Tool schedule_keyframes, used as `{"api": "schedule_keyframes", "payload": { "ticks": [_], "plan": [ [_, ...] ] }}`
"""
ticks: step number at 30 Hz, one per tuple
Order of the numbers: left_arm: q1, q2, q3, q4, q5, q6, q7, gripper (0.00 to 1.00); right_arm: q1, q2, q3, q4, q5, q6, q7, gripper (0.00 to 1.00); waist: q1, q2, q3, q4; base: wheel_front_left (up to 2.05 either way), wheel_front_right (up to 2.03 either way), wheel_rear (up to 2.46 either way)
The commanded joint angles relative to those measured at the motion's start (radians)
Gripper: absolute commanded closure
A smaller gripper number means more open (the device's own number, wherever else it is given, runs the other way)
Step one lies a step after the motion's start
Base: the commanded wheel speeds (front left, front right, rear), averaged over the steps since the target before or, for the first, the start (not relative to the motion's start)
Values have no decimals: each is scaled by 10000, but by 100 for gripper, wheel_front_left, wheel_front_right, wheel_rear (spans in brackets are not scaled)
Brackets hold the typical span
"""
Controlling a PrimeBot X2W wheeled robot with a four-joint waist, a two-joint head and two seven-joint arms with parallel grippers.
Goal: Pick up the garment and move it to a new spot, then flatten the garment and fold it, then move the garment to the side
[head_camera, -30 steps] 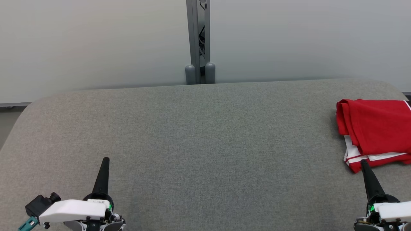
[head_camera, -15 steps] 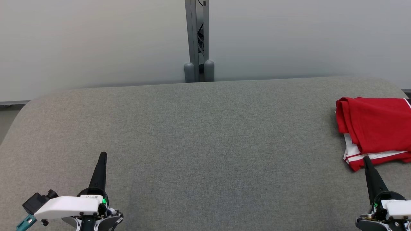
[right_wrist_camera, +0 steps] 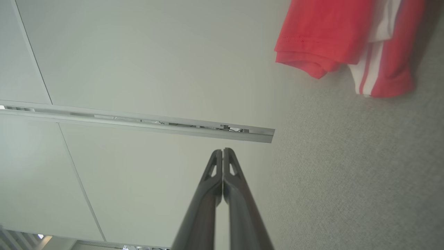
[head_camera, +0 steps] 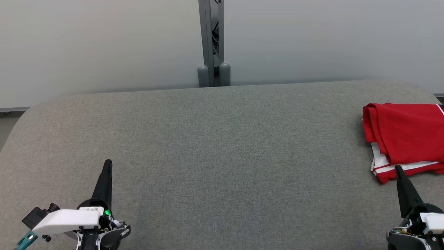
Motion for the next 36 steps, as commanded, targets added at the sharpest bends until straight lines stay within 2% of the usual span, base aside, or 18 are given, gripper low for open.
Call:
{"api": "schedule_keyframes", "payload": {
  "ticks": [1,12,36],
  "plan": [
    [-216,64,71,-7,-225,-71,75,100,-132,-77,-65,11,257,1,108,100,0,-1,15,-7,0,0,0],
    [-329,62,164,23,-824,-148,223,100,-199,-73,-173,49,898,0,313,100,0,-1,84,-35,0,0,0],
    [-306,37,183,19,-753,-145,246,100,-205,-10,-230,51,770,0,344,100,0,-1,84,-35,0,0,0]
  ]
}}
